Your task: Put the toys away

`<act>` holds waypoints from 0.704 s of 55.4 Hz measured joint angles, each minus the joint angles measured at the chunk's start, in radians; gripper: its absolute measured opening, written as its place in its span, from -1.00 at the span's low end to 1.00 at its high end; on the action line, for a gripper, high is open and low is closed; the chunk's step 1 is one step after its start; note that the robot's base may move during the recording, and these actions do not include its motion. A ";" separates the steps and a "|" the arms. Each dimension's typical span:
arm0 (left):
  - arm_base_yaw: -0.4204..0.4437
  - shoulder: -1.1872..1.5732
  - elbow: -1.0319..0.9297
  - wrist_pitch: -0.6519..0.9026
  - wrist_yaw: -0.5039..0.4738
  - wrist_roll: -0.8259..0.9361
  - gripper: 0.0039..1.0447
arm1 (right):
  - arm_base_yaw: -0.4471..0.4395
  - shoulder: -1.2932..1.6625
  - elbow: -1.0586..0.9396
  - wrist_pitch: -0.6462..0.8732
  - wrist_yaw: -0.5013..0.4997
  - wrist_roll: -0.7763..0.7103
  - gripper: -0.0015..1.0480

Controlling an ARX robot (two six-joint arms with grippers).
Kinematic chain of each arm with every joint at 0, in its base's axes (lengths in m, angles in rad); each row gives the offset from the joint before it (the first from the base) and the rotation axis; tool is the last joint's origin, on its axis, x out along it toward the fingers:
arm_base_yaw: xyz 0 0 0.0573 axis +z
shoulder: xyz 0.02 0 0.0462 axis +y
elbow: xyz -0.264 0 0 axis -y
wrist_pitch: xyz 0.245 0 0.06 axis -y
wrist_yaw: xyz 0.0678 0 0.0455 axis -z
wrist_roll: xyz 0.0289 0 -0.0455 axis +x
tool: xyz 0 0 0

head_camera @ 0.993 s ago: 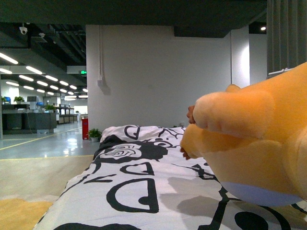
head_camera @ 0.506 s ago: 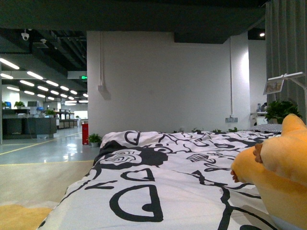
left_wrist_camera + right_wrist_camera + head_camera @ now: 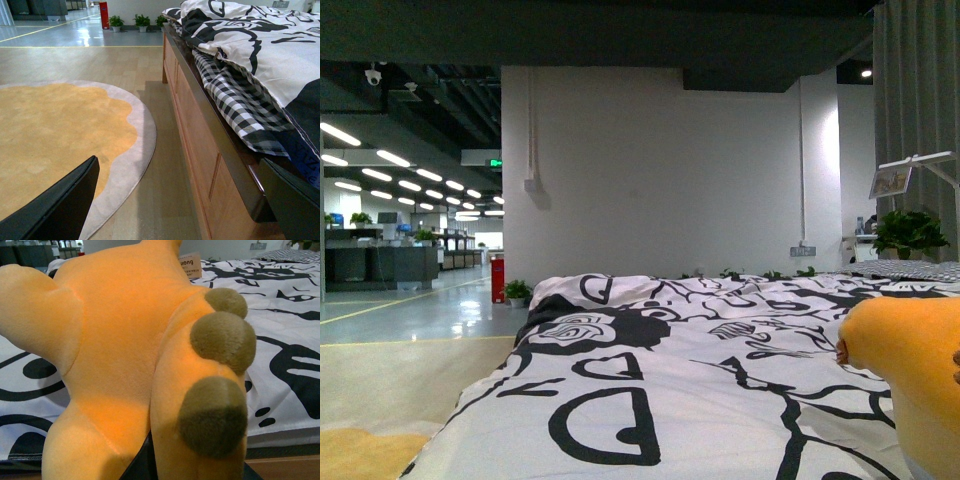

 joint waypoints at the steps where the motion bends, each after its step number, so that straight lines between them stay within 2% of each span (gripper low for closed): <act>1: 0.000 0.000 0.000 0.000 0.000 0.000 0.88 | 0.000 -0.003 -0.002 0.000 0.000 0.000 -0.87; 34: 0.000 0.000 0.000 0.000 0.000 0.000 0.88 | 0.000 -0.139 -0.070 -0.067 0.000 0.000 -0.87; 39: 0.000 0.000 0.000 0.000 -0.001 0.000 0.88 | 0.000 -0.278 -0.101 -0.198 0.000 -0.001 -0.87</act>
